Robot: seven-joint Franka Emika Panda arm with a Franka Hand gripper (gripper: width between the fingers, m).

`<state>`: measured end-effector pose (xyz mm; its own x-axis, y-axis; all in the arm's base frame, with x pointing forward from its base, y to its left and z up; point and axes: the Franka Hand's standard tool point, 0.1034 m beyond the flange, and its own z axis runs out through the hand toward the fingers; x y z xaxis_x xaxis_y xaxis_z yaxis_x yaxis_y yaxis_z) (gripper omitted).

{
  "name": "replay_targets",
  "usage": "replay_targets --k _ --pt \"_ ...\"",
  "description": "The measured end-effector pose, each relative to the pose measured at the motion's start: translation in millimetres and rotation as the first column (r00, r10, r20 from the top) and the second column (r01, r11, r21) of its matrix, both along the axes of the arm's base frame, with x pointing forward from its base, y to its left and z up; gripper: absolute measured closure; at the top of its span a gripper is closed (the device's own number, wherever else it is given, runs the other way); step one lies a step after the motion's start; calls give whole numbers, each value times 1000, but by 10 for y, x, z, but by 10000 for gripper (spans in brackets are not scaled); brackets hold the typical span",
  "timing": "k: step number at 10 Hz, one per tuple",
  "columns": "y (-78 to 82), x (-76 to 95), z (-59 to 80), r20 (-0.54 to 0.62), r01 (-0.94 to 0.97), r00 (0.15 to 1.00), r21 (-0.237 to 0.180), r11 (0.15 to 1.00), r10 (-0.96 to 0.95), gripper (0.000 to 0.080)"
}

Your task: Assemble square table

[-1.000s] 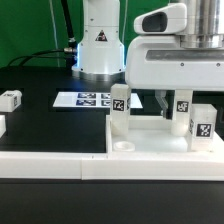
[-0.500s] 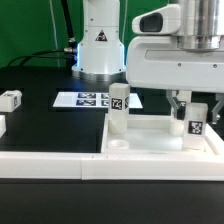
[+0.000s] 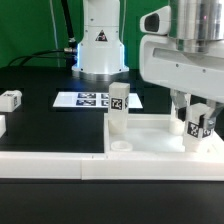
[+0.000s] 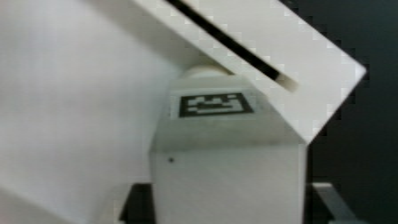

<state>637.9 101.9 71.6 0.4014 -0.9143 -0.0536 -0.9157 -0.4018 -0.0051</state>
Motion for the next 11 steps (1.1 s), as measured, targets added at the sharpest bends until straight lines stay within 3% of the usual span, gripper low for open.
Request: replay_targets --k 1,2,4,6,8,10,11 --pt "10 -2 4 -45 203 978 -9 979 -204 509" --pt "11 -6 5 -51 267 962 -12 964 -268 509" --pt "48 -46 15 -59 609 791 -15 793 -609 509" --pt "-50 -119 12 -23 711 703 -10 703 -711 509" --pt "-71 -135 -3 -21 701 713 -16 713 -701 502" --pt "-64 -136 -5 -20 686 728 -15 728 -686 190" --pt "-11 -150 -26 0 550 835 -13 835 -550 162"
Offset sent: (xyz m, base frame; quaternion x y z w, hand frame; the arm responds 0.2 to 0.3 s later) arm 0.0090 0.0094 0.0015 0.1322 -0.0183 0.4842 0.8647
